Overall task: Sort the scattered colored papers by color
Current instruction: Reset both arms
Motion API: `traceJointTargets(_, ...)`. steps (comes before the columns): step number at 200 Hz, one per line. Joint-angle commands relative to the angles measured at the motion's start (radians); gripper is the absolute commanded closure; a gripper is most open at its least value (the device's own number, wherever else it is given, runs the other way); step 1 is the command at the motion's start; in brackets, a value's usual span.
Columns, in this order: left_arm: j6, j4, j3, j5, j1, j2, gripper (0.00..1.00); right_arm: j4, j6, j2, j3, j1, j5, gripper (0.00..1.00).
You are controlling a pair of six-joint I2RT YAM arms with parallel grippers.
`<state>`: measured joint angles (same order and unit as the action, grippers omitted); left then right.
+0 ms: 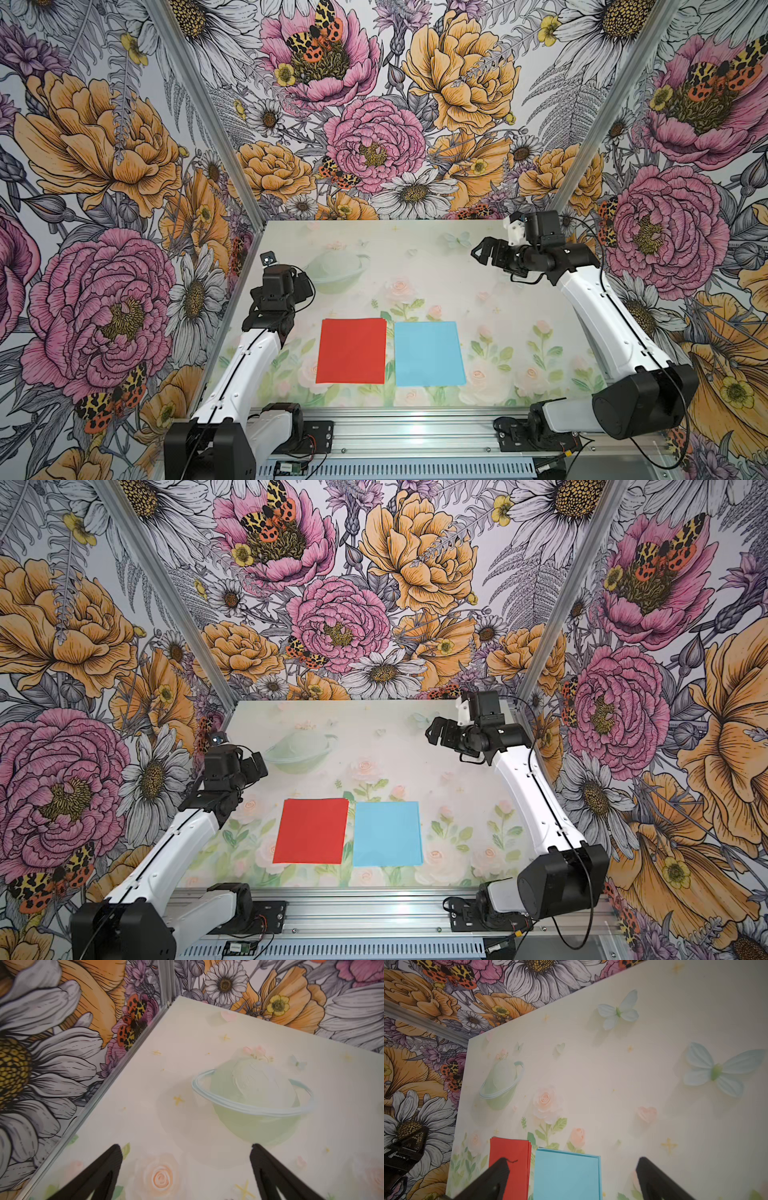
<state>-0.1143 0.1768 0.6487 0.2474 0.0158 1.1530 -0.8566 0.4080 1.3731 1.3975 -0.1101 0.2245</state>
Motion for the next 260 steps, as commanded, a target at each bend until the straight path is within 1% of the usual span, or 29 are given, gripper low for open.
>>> traceJointTargets(1, 0.184, -0.362, -0.032, -0.281, -0.028, 0.113, 0.01, 0.073, -0.241, -0.033, -0.128, -0.003, -0.237, 0.01)
traceJointTargets(10, 0.176, -0.445, -0.040, -0.343, -0.045, 0.168, 0.01, 0.232, -0.295, -0.073, -0.246, 0.003, -0.328, 0.01)
traceJointTargets(20, 0.159, -0.559, -0.058, -0.368, -0.053, 0.226, 0.01, 0.460, -0.395, -0.115, -0.394, 0.022, -0.344, 0.01)
traceJointTargets(31, 0.179, -0.620, -0.061, -0.390, -0.050, 0.281, 0.01, 0.701, -0.476, -0.125, -0.548, 0.026, -0.421, 0.01)
traceJointTargets(40, 0.180, -0.625, -0.047, -0.406, -0.057, 0.321, 0.01, 0.799, -0.499, -0.093, -0.601, 0.029, -0.489, 0.01)
traceJointTargets(51, 0.194, -0.683, -0.072, -0.466, -0.064, 0.358, 0.01, 0.855, -0.460, -0.042, -0.631, 0.050, -0.526, 0.01)
traceJointTargets(55, 0.190, -0.724, -0.081, -0.473, -0.064, 0.364, 0.01, 0.891, -0.437, -0.026, -0.650, 0.061, -0.518, 0.01)
traceJointTargets(62, 0.193, -0.715, -0.096, -0.503, -0.081, 0.349, 0.01, 0.983, -0.400, -0.014, -0.703, 0.079, -0.499, 0.01)
traceJointTargets(68, 0.185, -0.787, -0.139, -0.514, -0.085, 0.337, 0.01, 1.105, -0.372, -0.017, -0.765, 0.093, -0.483, 0.01)
traceJointTargets(76, 0.185, -0.874, -0.199, -0.488, -0.076, 0.323, 0.01, 1.277, -0.346, -0.028, -0.851, 0.108, -0.468, 0.01)
traceJointTargets(88, 0.192, -1.006, -0.272, -0.420, -0.053, 0.318, 0.01, 1.431, -0.249, -0.024, -0.941, 0.155, -0.444, 0.01)
traceJointTargets(92, 0.200, -1.079, -0.306, -0.423, -0.048, 0.334, 0.01, 1.482, -0.236, -0.017, -0.964, 0.167, -0.433, 0.01)
traceJointTargets(98, 0.201, -1.242, -0.360, -0.429, -0.043, 0.378, 0.01, 1.526, -0.228, -0.004, -0.989, 0.182, -0.412, 0.01)
traceJointTargets(102, 0.195, -1.310, -0.381, -0.432, -0.043, 0.391, 0.01, 1.552, -0.230, 0.007, -1.000, 0.188, -0.389, 0.01)
traceJointTargets(107, 0.196, -1.307, -0.389, -0.440, -0.045, 0.379, 0.01, 1.595, -0.233, 0.024, -1.016, 0.194, -0.360, 0.01)
traceJointTargets(114, 0.211, -1.230, -0.377, -0.435, -0.042, 0.351, 0.01, 1.651, -0.250, 0.048, -1.030, 0.197, -0.301, 0.01)
traceJointTargets(122, 0.213, -1.205, -0.360, -0.444, -0.044, 0.356, 0.01, 1.662, -0.278, 0.074, -1.023, 0.196, -0.232, 0.01)
traceJointTargets(130, 0.201, -1.195, -0.341, -0.469, -0.055, 0.370, 0.01, 1.679, -0.297, 0.117, -1.011, 0.192, -0.194, 0.01)
traceJointTargets(138, 0.200, -1.154, -0.324, -0.469, -0.058, 0.365, 0.01, 1.756, -0.309, 0.177, -1.009, 0.179, -0.208, 0.01)
traceJointTargets(145, 0.202, -1.112, -0.308, -0.468, -0.058, 0.360, 0.01, 1.652, -0.309, 0.144, -0.993, 0.171, -0.234, 0.01)
traceJointTargets(153, 0.197, -1.106, -0.296, -0.477, -0.063, 0.366, 0.01, 1.727, -0.319, 0.169, -1.005, 0.153, -0.276, 0.01)
traceJointTargets(160, 0.197, -1.099, -0.294, -0.479, -0.063, 0.366, 0.01, 1.660, -0.316, 0.148, -0.991, 0.143, -0.304, 0.01)
traceJointTargets(167, 0.196, -1.094, -0.292, -0.476, -0.065, 0.364, 0.01, 1.716, -0.325, 0.162, -1.003, 0.127, -0.348, 0.01)
traceJointTargets(172, 0.196, -1.093, -0.290, -0.479, -0.065, 0.367, 0.01, 1.697, -0.324, 0.152, -1.004, 0.114, -0.381, 0.01)
traceJointTargets(185, 0.191, -1.078, -0.282, -0.484, -0.071, 0.368, 0.01, 1.729, -0.335, 0.153, -1.020, 0.101, -0.406, 0.01)
traceJointTargets(203, 0.192, -1.078, -0.284, -0.475, -0.067, 0.367, 0.01, 1.741, -0.361, 0.148, -1.031, 0.084, -0.384, 0.01)
traceJointTargets(221, 0.190, -1.078, -0.281, -0.482, -0.071, 0.369, 0.01, 1.685, -0.335, 0.150, -0.999, 0.118, -0.335, 0.01)
traceJointTargets(260, 0.191, -1.077, -0.282, -0.480, -0.070, 0.369, 0.01, 1.677, -0.333, 0.153, -0.992, 0.124, -0.322, 0.01)
